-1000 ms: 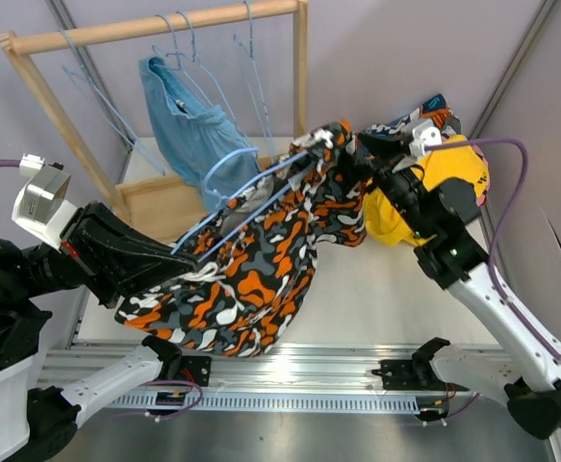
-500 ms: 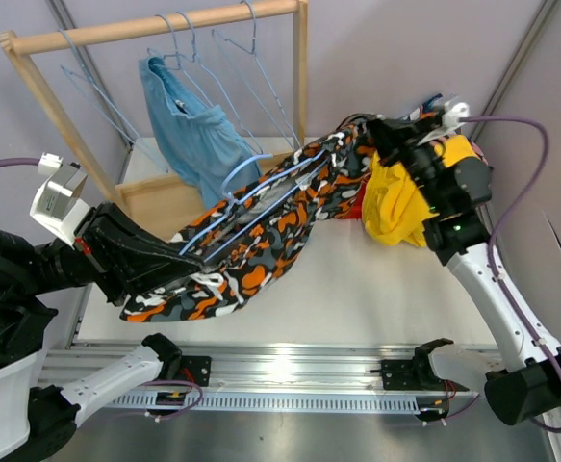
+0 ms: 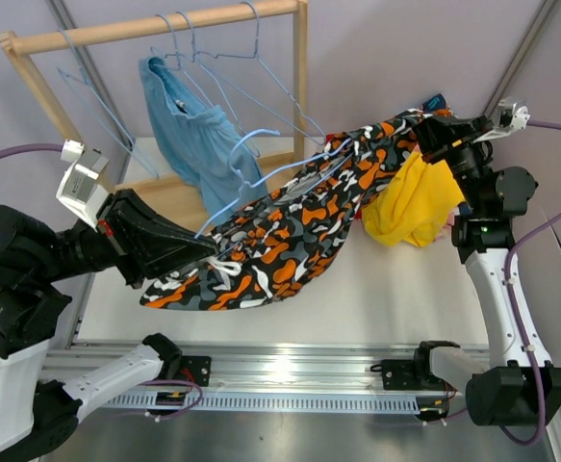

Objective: Remove the shorts from the hanger

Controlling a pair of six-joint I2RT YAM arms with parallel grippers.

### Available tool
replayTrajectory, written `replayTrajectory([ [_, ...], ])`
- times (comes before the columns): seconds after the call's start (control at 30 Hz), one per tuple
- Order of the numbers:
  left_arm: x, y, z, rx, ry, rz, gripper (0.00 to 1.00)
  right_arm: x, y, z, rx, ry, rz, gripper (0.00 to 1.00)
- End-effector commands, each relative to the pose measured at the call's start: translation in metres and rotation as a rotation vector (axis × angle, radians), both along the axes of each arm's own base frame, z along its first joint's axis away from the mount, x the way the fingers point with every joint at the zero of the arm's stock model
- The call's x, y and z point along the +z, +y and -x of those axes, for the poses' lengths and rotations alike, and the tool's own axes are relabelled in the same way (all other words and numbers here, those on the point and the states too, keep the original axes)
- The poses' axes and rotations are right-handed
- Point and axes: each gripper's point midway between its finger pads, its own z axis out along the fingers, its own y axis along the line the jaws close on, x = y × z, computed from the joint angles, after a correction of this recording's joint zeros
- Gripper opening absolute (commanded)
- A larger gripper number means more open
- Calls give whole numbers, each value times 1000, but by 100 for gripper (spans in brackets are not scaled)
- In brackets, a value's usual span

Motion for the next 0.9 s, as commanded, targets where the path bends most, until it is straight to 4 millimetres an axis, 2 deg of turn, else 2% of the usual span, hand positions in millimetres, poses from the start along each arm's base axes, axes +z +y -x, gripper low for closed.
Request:
replayTrajectory([
  [0.0, 20, 16, 36, -66, -85, 59, 0, -6, -36, -23, -99, 57, -116, 0],
  [0.03, 22, 18, 38, -66, -91, 63, 0, -13, -48, -33, -105, 79, -129, 0],
  [0.13, 21, 19, 37, -55, -92, 59, 0, -27, -62, -48, -64, 142, -207, 0],
  [0.23, 20, 18, 35, -48, -86, 54, 0, -40, -63, -55, -67, 177, -210, 0],
  [0.4, 21, 17, 31, -34, -91, 50, 0, -57, -63, -52, -78, 207, -219, 0],
  [0.5, 21, 15, 25, -23, -95, 46, 0, -57, -56, -41, -70, 200, -212, 0],
  [0.53, 21, 14, 23, -15, -95, 46, 0, -68, -53, -38, -67, 221, -216, 0],
  [0.6, 24, 14, 17, 16, -106, 51, 0, -66, -36, -21, -29, 202, -206, 0],
  [0.63, 25, 14, 15, 24, -110, 54, 0, -78, -31, -19, -31, 227, -209, 0],
  [0.67, 26, 13, 11, 35, -110, 55, 0, -81, -25, -13, -31, 219, -193, 0],
  [0.7, 27, 11, 9, 38, -112, 55, 0, -78, -8, 2, 5, 209, -182, 0],
  [0.8, 25, 5, -3, 51, -107, 55, 0, -85, 20, 25, 28, 207, -143, 0],
  [0.83, 21, 1, -10, 61, -97, 51, 0, -85, 42, 37, 76, 208, -138, 0],
  [0.87, 21, 0, -13, 72, -98, 54, 0, -88, 51, 44, 88, 208, -126, 0],
])
